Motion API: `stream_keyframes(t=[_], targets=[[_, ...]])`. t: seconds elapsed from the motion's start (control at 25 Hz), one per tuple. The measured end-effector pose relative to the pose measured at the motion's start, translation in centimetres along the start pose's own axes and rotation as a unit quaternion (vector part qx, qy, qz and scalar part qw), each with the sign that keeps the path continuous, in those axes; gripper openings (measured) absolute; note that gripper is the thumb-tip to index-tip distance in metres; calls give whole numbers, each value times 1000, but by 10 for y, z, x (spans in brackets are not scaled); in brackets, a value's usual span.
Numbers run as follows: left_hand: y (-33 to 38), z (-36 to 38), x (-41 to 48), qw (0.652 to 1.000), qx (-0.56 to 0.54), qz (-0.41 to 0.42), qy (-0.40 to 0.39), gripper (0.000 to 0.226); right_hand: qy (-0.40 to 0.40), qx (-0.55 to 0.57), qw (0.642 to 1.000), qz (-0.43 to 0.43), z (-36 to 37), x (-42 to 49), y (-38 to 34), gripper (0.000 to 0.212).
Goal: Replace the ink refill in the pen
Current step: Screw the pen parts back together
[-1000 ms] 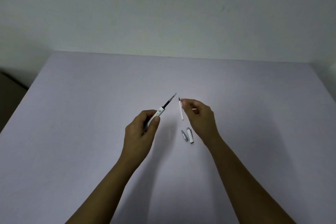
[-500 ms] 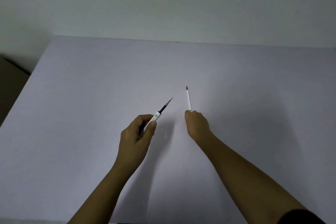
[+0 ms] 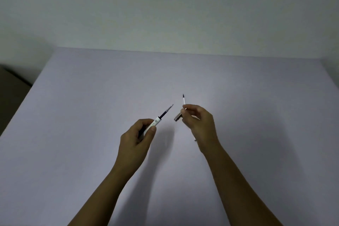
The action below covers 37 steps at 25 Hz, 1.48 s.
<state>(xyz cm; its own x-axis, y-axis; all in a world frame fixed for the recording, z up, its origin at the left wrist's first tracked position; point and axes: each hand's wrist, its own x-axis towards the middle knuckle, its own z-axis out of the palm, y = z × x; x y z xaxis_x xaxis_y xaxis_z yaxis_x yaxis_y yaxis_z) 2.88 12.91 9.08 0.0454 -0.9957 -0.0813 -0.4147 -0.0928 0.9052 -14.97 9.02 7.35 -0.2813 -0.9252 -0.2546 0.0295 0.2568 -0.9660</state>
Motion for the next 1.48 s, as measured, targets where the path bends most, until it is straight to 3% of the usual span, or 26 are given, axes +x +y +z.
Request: stream_keyframes(t=[0.08, 0.2, 0.64, 0.92, 1.08, 1.2, 1.32, 1.48], targets=[[7, 1, -3, 1000, 6, 23, -16, 15, -1, 177, 984, 36, -9, -9, -11, 13], [16, 3, -8, 998, 9, 59, -28, 17, -4, 269, 962, 47, -18, -16, -21, 12], [24, 5, -16, 995, 40, 83, -26, 20, -25, 273, 961, 25, -23, -24, -27, 15], [30, -7, -8, 988, 87, 128, -28, 16, -81, 153, 985, -28, -28, -33, -29, 16], [37, -18, -3, 973, 130, 180, -65, 18, -141, 37, 986, -75, -33, -43, -29, 19], [43, -24, 1, 968, 136, 189, -97, 17, -134, -51, 983, -111, -36, -47, -31, 23], [48, -27, 5, 965, 135, 190, -121, 16, -126, -118, 964, -200, -40, -49, -37, 23], [57, -29, 8, 953, 151, 235, -118, 16, -106, -248, 907, -325, -41, -50, -49, 11]])
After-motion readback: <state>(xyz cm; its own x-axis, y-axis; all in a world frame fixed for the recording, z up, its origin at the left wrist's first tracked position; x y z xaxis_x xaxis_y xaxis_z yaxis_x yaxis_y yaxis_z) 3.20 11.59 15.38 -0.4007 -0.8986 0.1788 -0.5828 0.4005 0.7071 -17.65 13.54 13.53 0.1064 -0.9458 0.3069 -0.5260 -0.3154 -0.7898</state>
